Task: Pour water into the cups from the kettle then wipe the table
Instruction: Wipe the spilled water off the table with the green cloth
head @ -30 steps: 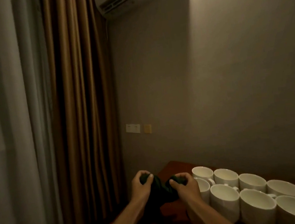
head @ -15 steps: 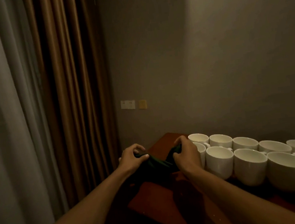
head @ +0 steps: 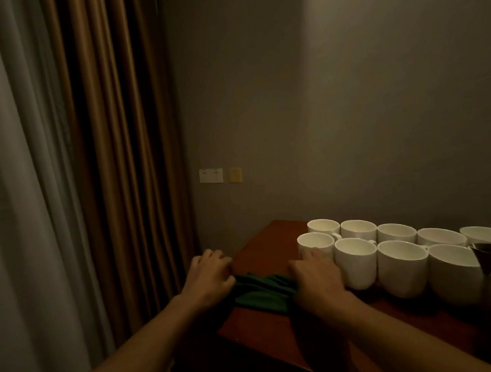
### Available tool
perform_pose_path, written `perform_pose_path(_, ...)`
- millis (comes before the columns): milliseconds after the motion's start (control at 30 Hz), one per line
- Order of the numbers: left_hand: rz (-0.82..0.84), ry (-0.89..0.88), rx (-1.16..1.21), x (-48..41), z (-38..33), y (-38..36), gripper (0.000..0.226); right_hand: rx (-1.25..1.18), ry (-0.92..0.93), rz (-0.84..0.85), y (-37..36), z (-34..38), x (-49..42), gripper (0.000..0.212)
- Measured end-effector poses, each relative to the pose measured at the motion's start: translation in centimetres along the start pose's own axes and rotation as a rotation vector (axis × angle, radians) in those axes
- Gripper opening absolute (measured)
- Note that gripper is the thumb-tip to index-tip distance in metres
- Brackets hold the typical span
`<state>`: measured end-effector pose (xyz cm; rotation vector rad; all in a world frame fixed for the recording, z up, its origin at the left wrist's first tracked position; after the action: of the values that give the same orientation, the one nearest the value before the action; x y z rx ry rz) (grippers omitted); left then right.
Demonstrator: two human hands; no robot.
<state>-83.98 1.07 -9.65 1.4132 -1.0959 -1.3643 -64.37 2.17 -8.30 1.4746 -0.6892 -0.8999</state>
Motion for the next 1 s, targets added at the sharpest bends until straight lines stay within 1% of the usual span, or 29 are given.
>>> perform_pose_path(67,-0.011,-0.058,-0.046,0.2,-1.0,-0.5,0.025,-0.093,0.103,0.000,-0.6,2.0,-0.8,0.030)
perform_pose_path(133,0.046,-0.080,-0.033,-0.1,-1.6,-1.9,0.034,-0.206,0.180,0.097,-2.0,3.8,-1.7,0.037)
perform_pose_path(167,0.101,-0.053,0.019,-0.3,-1.5,-2.8,0.041,-0.226,0.210,0.152,-2.8,4.6,-2.1,0.042)
perform_pose_path(233,0.258,0.036,0.099,-0.3,-1.2,-5.0,0.051,-0.190,0.245,0.244,-4.4,5.9,-2.9,0.053)
perform_pose_path(267,0.327,0.076,0.099,-0.2,-1.0,-6.0,0.053,-0.164,0.243,0.283,-5.2,6.2,-3.3,0.056)
perform_pose_path(333,0.399,0.120,0.069,-0.4,-0.7,-7.3,0.054,-0.139,0.222,0.355,-6.7,6.4,-4.1,0.059)
perform_pose_path(433,0.428,0.144,0.056,-1.3,-0.3,-7.8,0.054,-0.165,0.180,0.416,-8.4,5.9,-5.3,0.060)
perform_pose_path(567,0.445,0.138,0.028,-3.1,0.0,-8.4,0.056,-0.200,0.142,0.435,-9.9,4.6,-6.7,0.063)
perform_pose_path(733,0.441,0.096,0.009,-5.6,0.1,-9.2,0.055,-0.209,0.095,0.416,-10.2,4.0,-8.1,0.061)
perform_pose_path(867,0.441,0.084,0.063,-7.6,0.6,-9.7,0.054,-0.216,0.068,0.403,-10.2,3.8,-9.3,0.060)
perform_pose_path(1000,0.452,0.072,0.055,-9.0,0.8,-10.0,0.053,-0.230,0.042,0.379,-10.3,3.5,-10.5,0.060)
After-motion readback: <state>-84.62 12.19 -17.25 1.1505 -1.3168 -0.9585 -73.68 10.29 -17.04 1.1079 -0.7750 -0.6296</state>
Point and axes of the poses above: each hand's wrist, its own x-axis away from the middle knuckle, its own y-axis out of the back of the hand, z = x × y, the point moved 9 cm from there along -x, towards the middle knuckle, and after that the axes turned 11 degrees about z, right-handed, at the moved point
